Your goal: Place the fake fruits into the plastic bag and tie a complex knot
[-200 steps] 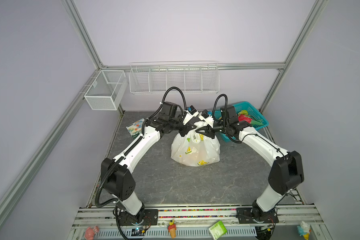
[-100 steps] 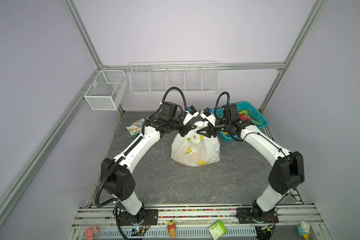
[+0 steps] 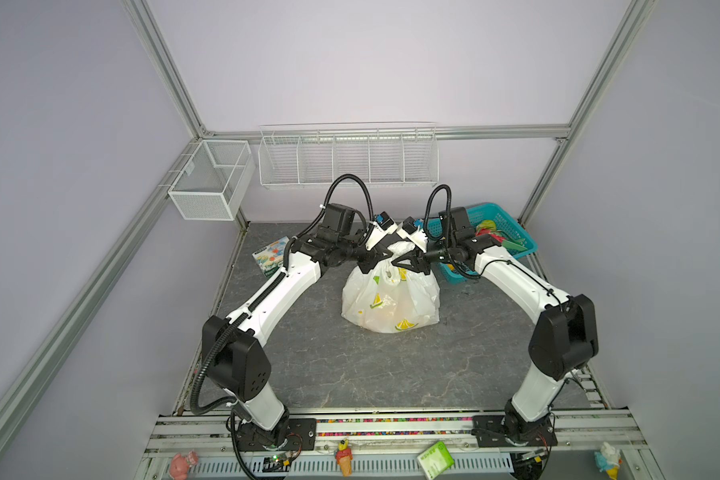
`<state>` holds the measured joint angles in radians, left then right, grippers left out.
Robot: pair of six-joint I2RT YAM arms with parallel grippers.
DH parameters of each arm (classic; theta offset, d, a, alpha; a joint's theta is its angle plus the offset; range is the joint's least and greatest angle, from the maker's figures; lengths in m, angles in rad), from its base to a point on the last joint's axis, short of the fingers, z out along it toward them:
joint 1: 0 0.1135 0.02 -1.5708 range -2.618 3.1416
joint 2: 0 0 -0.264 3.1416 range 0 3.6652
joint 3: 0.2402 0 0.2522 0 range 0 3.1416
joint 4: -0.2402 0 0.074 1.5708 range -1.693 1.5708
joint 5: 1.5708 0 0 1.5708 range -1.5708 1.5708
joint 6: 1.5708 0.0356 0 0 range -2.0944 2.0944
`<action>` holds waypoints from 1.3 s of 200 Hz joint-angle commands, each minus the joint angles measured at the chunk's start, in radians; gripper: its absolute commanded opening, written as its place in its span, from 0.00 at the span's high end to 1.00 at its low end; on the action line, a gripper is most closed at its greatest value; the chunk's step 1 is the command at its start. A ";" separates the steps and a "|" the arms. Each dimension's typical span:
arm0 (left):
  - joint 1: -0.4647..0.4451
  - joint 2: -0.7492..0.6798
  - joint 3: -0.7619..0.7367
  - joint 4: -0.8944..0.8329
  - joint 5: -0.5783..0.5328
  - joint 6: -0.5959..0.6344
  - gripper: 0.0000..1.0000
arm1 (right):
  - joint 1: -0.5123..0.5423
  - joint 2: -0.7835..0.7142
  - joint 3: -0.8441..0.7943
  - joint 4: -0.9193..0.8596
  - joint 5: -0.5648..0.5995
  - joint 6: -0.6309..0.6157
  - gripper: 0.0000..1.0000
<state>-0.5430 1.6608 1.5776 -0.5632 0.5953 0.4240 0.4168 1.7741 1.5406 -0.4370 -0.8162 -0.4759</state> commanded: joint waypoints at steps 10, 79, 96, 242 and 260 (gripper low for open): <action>0.002 -0.016 0.006 -0.015 0.011 0.016 1.00 | 0.013 0.017 0.031 -0.016 -0.017 -0.028 0.74; 0.000 -0.025 -0.016 0.015 -0.010 -0.027 0.97 | 0.043 0.018 0.013 0.073 0.063 0.085 0.93; 0.001 -0.054 -0.053 0.038 -0.056 -0.052 0.81 | 0.044 -0.015 -0.035 0.145 0.095 0.140 0.93; 0.006 -0.161 -0.314 0.273 -0.153 -0.226 1.00 | 0.106 -0.157 -0.206 0.356 0.380 0.364 0.93; 0.005 -0.182 -0.343 0.325 -0.157 -0.264 1.00 | 0.120 -0.161 -0.232 0.386 0.434 0.396 0.93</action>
<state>-0.5385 1.5146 1.2751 -0.3298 0.4213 0.2241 0.5179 1.6508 1.3491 -0.1127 -0.4843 -0.1341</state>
